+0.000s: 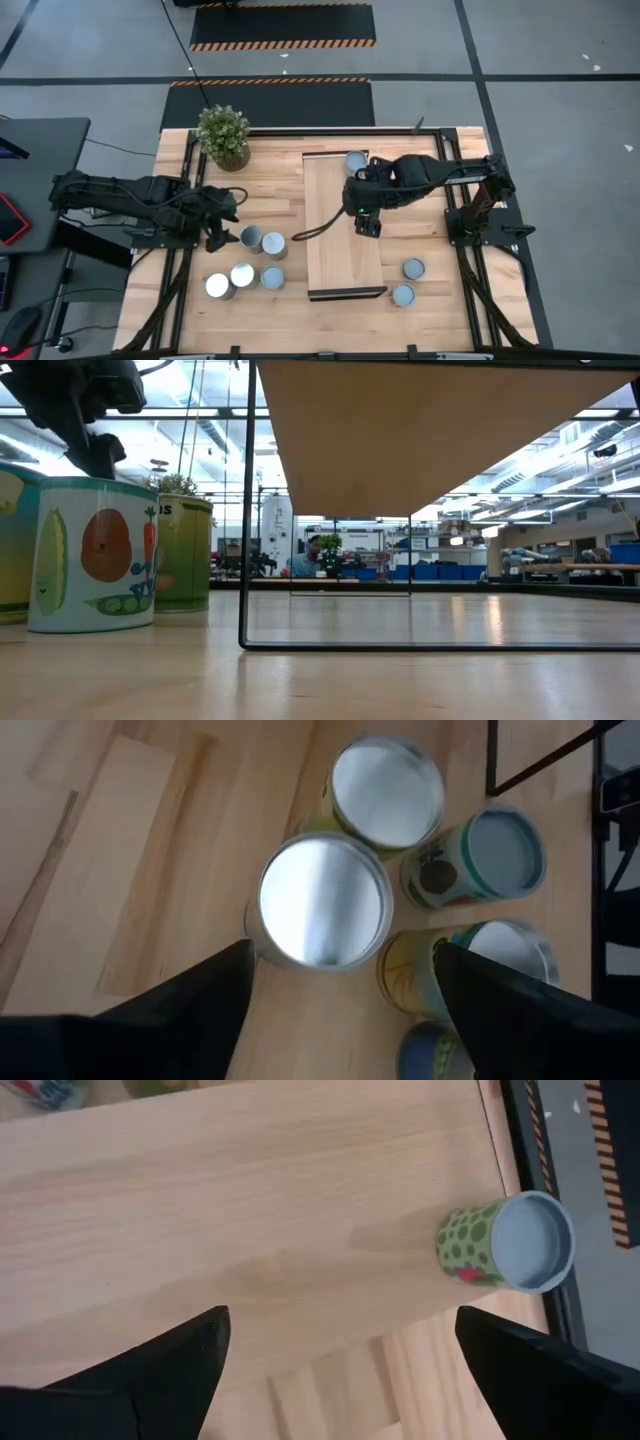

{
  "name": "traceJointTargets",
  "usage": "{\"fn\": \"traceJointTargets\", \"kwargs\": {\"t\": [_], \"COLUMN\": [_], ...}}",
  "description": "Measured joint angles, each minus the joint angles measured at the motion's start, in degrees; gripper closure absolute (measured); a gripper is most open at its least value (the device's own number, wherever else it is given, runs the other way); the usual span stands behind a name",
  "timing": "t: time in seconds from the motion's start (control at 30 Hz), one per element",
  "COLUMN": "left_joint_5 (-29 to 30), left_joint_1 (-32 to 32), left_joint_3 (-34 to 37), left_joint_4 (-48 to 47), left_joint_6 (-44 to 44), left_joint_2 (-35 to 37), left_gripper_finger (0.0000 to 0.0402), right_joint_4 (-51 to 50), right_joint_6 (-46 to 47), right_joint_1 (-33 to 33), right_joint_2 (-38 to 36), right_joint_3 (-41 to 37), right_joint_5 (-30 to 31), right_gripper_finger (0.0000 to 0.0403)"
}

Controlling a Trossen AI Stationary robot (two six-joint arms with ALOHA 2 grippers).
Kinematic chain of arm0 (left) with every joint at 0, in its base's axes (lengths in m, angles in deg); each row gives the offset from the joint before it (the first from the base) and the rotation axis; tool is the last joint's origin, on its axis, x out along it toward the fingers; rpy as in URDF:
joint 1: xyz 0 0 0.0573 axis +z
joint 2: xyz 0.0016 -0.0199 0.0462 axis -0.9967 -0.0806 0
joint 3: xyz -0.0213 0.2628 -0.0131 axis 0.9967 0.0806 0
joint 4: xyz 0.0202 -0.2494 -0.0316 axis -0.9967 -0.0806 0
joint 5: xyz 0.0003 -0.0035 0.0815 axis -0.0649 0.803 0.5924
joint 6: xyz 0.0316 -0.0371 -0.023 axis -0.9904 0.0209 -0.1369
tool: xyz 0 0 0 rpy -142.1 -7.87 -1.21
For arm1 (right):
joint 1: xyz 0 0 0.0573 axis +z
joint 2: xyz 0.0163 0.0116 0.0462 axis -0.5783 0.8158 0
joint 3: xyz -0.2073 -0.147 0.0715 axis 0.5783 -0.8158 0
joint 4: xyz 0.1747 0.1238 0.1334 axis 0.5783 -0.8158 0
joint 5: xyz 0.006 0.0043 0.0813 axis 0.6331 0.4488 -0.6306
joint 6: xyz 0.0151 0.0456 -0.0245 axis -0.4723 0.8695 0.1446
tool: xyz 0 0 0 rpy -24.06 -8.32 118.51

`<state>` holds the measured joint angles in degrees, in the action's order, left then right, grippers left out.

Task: Pick and place cans onto a shelf
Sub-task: Put the canned peas on the shelf

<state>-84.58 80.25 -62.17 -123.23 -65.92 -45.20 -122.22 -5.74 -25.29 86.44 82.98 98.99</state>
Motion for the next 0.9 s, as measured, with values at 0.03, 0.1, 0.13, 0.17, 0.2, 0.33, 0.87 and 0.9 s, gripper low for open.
{"fn": "traceJointTargets", "kwargs": {"t": [0.03,0.1,0.13,0.17,0.2,0.33,0.87,0.9], "left_joint_5": [0.09,0.1,0.1,0.12,0.14,0.18,4.0,4.18], "left_joint_1": [0.0,0.0,0.02,0.02,0.0,0.01,0.02,0.02], "left_joint_3": [0.0,0.0,0.0,0.0,0.0,0.0,0.0,0.0], "left_joint_4": [0.44,0.87,0.97,1.02,1.0,1.0,1.17,1.2], "left_joint_6": [-0.02,-0.01,0.2,0.45,0.78,3.12,8.01,8.01], "left_joint_2": [-0.01,0.0,0.0,0.0,0.0,0.0,0.0,0.0], "left_gripper_finger": [0.0089,0.0092,0.0092,0.0092,0.0092,0.0092,0.0092,0.0092], "right_joint_4": [0.8,2.23,2.56,3.35,4.24,6.99,10.66,10.57], "right_joint_6": [-0.99,-3.63,-5.28,-7.03,-8.78,-16.73,-41.41,-41.63], "right_joint_1": [-0.75,-2.79,-4.02,-5.42,-6.8,-13.51,-26.78,-26.62], "right_joint_2": [0.0,0.09,0.11,0.11,0.04,0.04,0.98,0.98], "right_joint_3": [-0.67,-1.67,-1.85,-1.92,-1.92,-2.01,-2.01,-2.01], "right_joint_5": [-0.07,-0.57,-0.93,-1.36,-1.68,-4.93,-15.4,-15.42], "right_gripper_finger": [0.0011,0.0017,0.0021,0.0024,0.0026,0.0029,0.0018,0.0018]}}
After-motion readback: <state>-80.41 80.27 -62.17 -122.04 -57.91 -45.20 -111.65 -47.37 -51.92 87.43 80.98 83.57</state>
